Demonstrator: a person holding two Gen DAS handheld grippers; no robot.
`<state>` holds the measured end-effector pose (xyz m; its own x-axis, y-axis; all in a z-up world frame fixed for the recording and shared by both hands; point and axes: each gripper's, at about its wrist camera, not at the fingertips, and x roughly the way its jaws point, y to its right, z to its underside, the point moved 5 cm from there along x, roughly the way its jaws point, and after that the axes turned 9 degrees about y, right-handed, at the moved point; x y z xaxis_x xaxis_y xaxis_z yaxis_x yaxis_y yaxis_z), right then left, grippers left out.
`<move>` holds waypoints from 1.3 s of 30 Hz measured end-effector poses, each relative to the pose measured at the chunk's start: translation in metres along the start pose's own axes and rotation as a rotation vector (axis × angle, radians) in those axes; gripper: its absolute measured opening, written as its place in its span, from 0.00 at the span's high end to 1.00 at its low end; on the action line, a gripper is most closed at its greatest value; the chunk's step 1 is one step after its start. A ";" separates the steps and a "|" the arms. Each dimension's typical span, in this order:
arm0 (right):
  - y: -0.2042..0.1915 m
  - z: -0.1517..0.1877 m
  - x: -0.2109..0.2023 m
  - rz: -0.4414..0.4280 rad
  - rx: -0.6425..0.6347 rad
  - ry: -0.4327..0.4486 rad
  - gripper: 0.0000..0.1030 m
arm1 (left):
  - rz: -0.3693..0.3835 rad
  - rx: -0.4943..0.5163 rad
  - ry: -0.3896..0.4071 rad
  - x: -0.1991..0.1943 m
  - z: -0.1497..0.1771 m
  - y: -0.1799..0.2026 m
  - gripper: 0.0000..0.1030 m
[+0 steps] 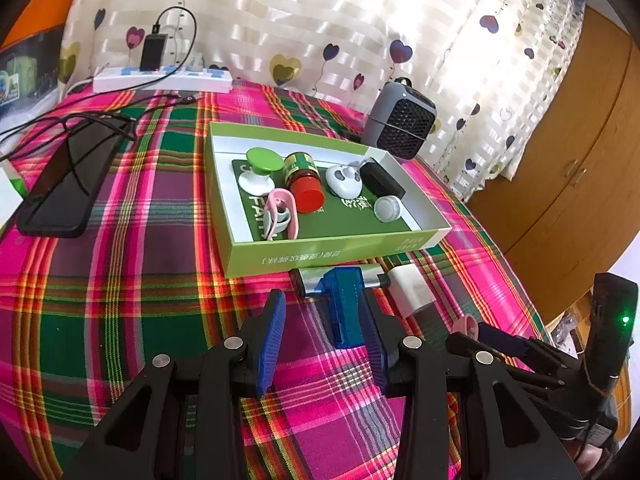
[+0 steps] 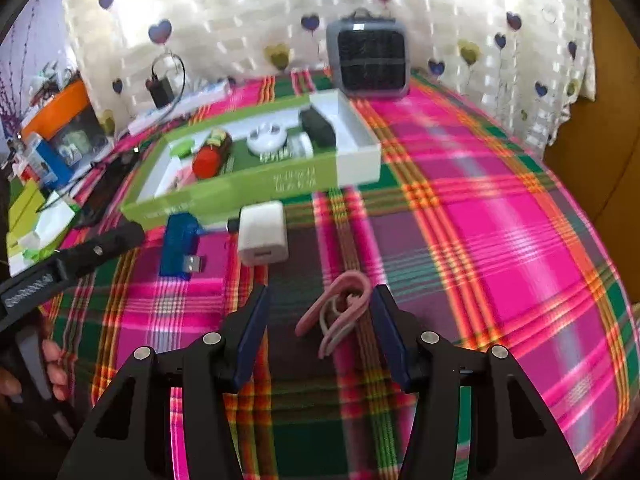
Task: Organize rigid objects
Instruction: 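Grasp the blue USB device with the left gripper while the right gripper grasps the pink cable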
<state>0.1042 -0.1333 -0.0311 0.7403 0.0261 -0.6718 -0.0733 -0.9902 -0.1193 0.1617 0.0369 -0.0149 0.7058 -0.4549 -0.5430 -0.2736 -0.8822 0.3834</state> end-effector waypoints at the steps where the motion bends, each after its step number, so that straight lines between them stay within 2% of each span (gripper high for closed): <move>1: 0.001 0.001 0.001 0.005 -0.001 -0.004 0.48 | 0.000 -0.001 -0.004 0.001 0.000 0.000 0.64; 8: 0.019 0.008 -0.002 0.050 -0.011 -0.009 0.48 | 0.003 0.023 -0.024 0.006 0.003 0.006 0.64; 16: 0.032 0.005 -0.001 0.027 -0.015 0.009 0.49 | -0.022 0.045 -0.051 0.008 0.007 0.011 0.64; 24: 0.036 -0.003 0.006 -0.029 -0.026 0.015 0.61 | -0.051 0.051 -0.081 0.013 0.011 0.021 0.64; 26: 0.037 -0.005 0.007 -0.036 -0.037 0.012 0.72 | -0.060 0.055 -0.082 0.015 0.010 0.025 0.64; 28: 0.039 -0.005 0.008 -0.038 -0.052 0.011 0.76 | -0.068 0.059 -0.080 0.016 0.010 0.028 0.64; 34: 0.044 -0.006 0.009 -0.096 -0.064 0.008 0.76 | -0.116 0.067 -0.099 0.026 0.010 0.036 0.64; 39: 0.048 -0.009 0.008 -0.105 -0.083 0.016 0.76 | -0.166 0.077 -0.091 0.032 0.006 0.036 0.64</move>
<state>0.1128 -0.1818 -0.0357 0.7514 0.1283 -0.6472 0.0600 -0.9901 -0.1267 0.1703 -0.0098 -0.0231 0.6847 -0.3082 -0.6605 -0.2096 -0.9512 0.2266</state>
